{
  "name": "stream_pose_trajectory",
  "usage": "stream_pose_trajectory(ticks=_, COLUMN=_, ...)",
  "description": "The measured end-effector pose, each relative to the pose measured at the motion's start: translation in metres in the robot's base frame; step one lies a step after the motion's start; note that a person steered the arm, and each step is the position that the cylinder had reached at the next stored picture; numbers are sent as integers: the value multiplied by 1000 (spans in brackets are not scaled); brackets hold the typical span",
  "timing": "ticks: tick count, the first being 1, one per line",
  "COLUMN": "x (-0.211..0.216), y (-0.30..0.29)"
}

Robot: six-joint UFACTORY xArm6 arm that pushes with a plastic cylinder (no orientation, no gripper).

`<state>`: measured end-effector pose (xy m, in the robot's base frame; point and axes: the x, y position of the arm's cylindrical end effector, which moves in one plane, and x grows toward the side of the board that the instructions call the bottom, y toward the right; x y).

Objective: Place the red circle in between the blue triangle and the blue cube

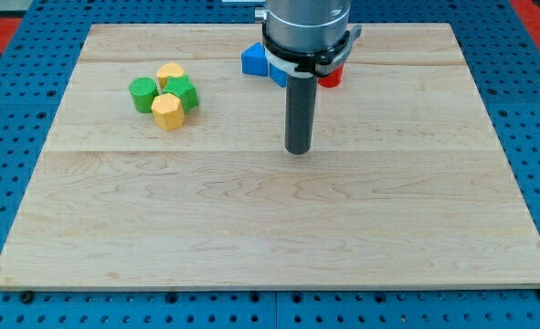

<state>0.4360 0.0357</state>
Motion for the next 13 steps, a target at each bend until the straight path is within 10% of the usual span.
stream_pose_trajectory(ticks=4, x=-132, y=103)
stream_pose_trajectory(ticks=6, x=-151, y=3)
stream_pose_trajectory(ticks=7, x=-193, y=92)
stream_pose_trajectory(ticks=8, x=-219, y=48)
stream_pose_trajectory(ticks=10, x=-190, y=-104)
stream_pose_trajectory(ticks=13, x=-182, y=-89)
